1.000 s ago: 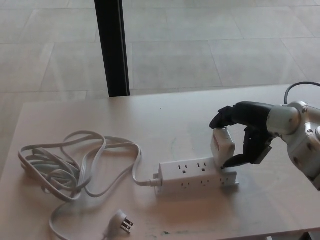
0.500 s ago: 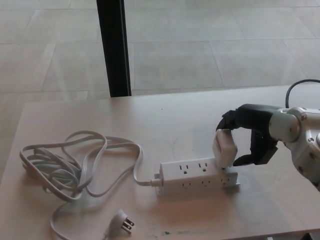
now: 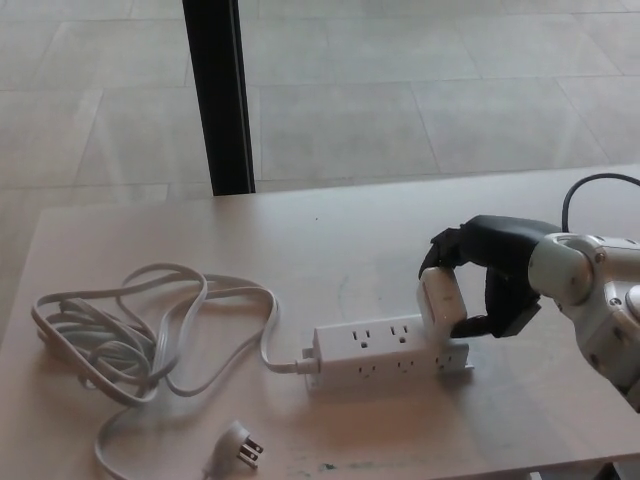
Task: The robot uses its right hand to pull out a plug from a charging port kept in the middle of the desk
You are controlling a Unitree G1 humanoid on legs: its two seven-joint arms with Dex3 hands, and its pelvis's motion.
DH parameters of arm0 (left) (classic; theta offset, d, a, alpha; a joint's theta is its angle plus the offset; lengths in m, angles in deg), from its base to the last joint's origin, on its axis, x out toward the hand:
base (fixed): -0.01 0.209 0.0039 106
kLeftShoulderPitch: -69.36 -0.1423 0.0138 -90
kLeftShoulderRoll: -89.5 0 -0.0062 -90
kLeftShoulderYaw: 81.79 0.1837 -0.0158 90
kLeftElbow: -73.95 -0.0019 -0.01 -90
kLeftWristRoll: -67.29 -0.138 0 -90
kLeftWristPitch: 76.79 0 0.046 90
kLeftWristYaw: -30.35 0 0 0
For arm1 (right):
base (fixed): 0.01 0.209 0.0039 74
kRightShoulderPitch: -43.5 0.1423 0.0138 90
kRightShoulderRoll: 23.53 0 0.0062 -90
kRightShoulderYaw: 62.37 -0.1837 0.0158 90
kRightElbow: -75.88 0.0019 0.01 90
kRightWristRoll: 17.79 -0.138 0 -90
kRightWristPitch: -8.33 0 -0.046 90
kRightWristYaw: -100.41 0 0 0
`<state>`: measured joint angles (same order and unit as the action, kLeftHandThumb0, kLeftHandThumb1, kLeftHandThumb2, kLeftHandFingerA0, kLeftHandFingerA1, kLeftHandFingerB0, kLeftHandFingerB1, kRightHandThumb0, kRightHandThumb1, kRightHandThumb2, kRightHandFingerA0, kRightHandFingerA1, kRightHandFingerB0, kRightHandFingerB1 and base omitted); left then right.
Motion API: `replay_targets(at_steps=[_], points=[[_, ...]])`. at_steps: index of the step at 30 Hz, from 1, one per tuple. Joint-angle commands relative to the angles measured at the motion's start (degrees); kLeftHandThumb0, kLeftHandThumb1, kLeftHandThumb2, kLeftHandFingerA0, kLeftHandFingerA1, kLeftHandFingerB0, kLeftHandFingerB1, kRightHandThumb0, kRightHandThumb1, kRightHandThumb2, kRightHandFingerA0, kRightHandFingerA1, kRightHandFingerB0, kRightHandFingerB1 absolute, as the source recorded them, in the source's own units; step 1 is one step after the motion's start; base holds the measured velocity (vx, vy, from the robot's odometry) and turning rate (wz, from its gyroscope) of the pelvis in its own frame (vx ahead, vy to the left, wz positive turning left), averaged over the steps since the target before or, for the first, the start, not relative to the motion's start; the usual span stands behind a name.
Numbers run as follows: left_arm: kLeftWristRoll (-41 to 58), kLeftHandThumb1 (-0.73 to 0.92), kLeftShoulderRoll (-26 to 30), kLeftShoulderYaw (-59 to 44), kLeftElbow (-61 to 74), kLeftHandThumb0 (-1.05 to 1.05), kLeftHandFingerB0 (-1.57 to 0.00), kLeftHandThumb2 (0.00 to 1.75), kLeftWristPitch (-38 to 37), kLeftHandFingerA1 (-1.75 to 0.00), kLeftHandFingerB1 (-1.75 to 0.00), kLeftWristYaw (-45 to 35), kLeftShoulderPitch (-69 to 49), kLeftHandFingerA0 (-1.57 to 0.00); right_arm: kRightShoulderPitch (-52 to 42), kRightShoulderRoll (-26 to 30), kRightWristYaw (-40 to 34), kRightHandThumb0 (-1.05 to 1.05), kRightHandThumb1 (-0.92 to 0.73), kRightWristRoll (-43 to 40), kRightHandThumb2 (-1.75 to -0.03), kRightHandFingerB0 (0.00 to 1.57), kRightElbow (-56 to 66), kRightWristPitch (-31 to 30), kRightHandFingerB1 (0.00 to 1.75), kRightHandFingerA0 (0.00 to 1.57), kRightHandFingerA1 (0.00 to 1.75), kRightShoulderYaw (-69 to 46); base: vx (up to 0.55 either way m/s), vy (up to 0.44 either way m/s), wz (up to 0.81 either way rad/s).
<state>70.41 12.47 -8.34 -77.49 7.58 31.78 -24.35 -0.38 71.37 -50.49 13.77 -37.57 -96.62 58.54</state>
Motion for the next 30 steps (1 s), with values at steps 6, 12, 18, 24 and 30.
replay_targets(at_steps=[6, 12, 18, 24, 30], points=[[0.21, 0.73, 0.75, -0.57, 0.79, -0.71, -0.64, 0.62, -1.00, -0.62, -0.53, 0.46, -0.55, -0.77, -3.30, 0.14, -1.43, -0.25, -0.55, 5.14, -0.88, 0.84, 1.66, -0.20, 0.99, 0.85, 1.71, 3.01, 0.00, 0.000, 0.00], [0.40, 0.74, 0.76, -0.90, -1.16, -0.72, -0.66, 0.63, -1.71, -0.60, -0.51, 0.08, 0.43, -0.77, -5.02, -0.65, -6.68, -0.34, -0.61, 9.06, -0.73, 0.74, 1.74, -1.69, 0.55, 0.93, 1.67, 3.90, 0.00, 0.000, 0.00], [0.28, 0.76, 0.79, -0.96, -1.93, -0.72, -0.65, 0.63, -1.20, -0.61, -0.50, 0.32, 1.06, -0.78, -7.94, -1.61, -18.76, -0.36, -0.60, 13.64, -0.79, 0.80, 0.88, 0.78, 0.62, 0.91, 1.66, 4.50, 0.00, 0.000, 0.00], [-0.05, 0.77, 1.00, -0.63, -1.50, -0.73, -0.65, 0.63, -1.14, -0.59, -0.51, 0.24, 0.79, -0.77, -8.64, -3.25, -24.28, -0.35, -0.61, 14.62, -0.76, 0.79, -0.07, 1.44, 0.63, 0.91, 1.66, 4.11, 0.00, 0.000, 0.00], [0.93, 0.78, 0.63, -1.42, -0.94, -0.72, -0.64, 0.64, -0.68, -0.58, -0.49, 0.09, 0.78, -0.77, -9.02, -4.28, -29.16, -0.37, -0.67, 15.43, -0.70, 0.75, -0.63, 1.40, 0.65, 0.96, 1.71, 3.12, 0.00, 0.000, 0.00]])
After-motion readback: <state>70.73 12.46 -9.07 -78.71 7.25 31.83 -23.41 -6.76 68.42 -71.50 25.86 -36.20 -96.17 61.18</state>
